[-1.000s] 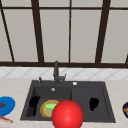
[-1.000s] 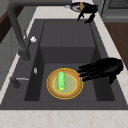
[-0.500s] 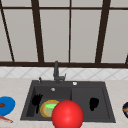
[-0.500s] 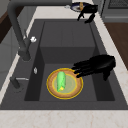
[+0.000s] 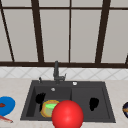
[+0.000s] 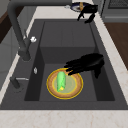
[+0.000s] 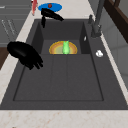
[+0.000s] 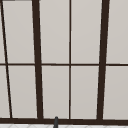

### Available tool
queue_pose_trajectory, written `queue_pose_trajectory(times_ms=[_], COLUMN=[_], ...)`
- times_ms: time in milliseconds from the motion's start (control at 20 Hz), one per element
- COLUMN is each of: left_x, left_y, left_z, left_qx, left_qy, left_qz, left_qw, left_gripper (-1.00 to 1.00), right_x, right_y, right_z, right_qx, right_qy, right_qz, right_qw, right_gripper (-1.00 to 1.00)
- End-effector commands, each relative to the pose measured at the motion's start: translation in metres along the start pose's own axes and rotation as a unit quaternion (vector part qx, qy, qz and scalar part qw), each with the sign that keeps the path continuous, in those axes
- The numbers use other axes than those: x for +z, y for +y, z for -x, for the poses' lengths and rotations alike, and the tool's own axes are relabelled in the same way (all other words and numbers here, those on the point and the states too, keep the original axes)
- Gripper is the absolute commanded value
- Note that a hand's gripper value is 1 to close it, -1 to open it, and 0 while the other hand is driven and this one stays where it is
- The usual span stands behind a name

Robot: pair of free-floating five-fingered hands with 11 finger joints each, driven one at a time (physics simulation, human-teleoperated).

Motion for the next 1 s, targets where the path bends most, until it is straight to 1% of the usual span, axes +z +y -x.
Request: queue_pose_trajectory(times_ms=[0, 200, 250, 350, 500, 600, 650, 700, 800, 850, 950], left_x=[-0.014, -0.026, -0.028, -0.031, -0.037, -0.042, -0.048, -0.053, -0.062, -0.066, -0.07], left_y=[-0.013, -0.026, -0.026, -0.03, -0.036, -0.044, -0.05, -0.056, -0.067, -0.074, -0.09], left_z=[0.021, 0.041, 0.043, 0.05, 0.062, 0.075, 0.082, 0.088, 0.1, 0.105, 0.112], left_qx=[0.033, 0.053, 0.064, 0.082, 0.107, 0.113, 0.106, 0.102, 0.096, 0.092, 0.085], left_qy=[0.004, 0.004, 0.004, 0.005, 0.007, 0.007, 0.008, 0.01, 0.011, 0.011, 0.009], left_qz=[0.003, 0.008, 0.009, 0.012, 0.015, 0.016, 0.022, 0.025, 0.028, 0.028, 0.021], left_qw=[0.9994, 0.9986, 0.9979, 0.9966, 0.9942, 0.9934, 0.9941, 0.9944, 0.9949, 0.9953, 0.9961], left_gripper=[-1.0, -1.0, -1.0, -1.0, -1.0, -1.0, -1.0, -1.0, -1.0, -1.0, -1.0], right_x=[0.0, 0.0, 0.0, 0.0, 0.0, 0.0, 0.0, 0.0, 0.0, 0.0, 0.0], right_y=[0.0, 0.0, 0.0, 0.0, 0.0, 0.0, 0.0, 0.0, 0.0, 0.0, 0.0], right_z=[0.0, 0.0, 0.0, 0.0, 0.0, 0.0, 0.0, 0.0, 0.0, 0.0, 0.0], right_qx=[0.0, 0.0, 0.0, 0.0, 0.0, 0.0, 0.0, 0.0, 0.0, 0.0, 0.0], right_qy=[0.0, 0.0, 0.0, 0.0, 0.0, 0.0, 0.0, 0.0, 0.0, 0.0, 0.0], right_qz=[0.0, 0.0, 0.0, 0.0, 0.0, 0.0, 0.0, 0.0, 0.0, 0.0, 0.0], right_qw=[1.0, 1.0, 1.0, 1.0, 1.0, 1.0, 1.0, 1.0, 1.0, 1.0, 1.0], right_gripper=[0.0, 0.0, 0.0, 0.0, 0.0, 0.0, 0.0, 0.0, 0.0, 0.0, 0.0])
